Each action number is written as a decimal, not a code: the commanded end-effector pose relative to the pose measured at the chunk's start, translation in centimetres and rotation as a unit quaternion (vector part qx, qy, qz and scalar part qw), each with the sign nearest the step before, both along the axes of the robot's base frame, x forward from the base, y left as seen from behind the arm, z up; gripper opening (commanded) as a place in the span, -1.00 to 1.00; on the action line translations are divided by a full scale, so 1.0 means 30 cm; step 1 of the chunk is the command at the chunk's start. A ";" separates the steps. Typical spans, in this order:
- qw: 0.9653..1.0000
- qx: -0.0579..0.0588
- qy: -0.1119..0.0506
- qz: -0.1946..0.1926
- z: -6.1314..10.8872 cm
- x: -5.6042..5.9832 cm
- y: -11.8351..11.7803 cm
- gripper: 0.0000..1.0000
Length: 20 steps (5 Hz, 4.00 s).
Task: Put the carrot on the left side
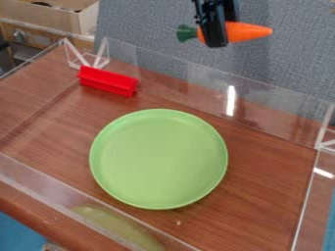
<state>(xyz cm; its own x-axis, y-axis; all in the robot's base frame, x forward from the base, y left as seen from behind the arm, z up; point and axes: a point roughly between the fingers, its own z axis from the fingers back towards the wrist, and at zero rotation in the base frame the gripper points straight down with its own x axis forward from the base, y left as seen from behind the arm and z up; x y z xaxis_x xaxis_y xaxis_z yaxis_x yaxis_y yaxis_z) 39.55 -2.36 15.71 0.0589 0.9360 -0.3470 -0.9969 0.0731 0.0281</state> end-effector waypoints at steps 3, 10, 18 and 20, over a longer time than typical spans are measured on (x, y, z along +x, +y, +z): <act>0.997 0.003 -0.059 0.045 0.137 -0.137 -0.015 -1.00; 0.974 0.042 -0.066 0.213 -0.052 -0.507 0.418 -1.00; 0.961 0.034 -0.059 0.269 -0.157 -0.403 0.648 1.00; 0.951 0.037 -0.063 0.300 -0.121 -0.367 0.674 1.00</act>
<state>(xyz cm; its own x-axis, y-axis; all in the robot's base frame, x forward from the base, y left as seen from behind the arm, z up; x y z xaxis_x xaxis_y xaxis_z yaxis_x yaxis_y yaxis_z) 28.08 17.69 10.20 -0.4730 0.8217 -0.3180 -0.8574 -0.5124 -0.0487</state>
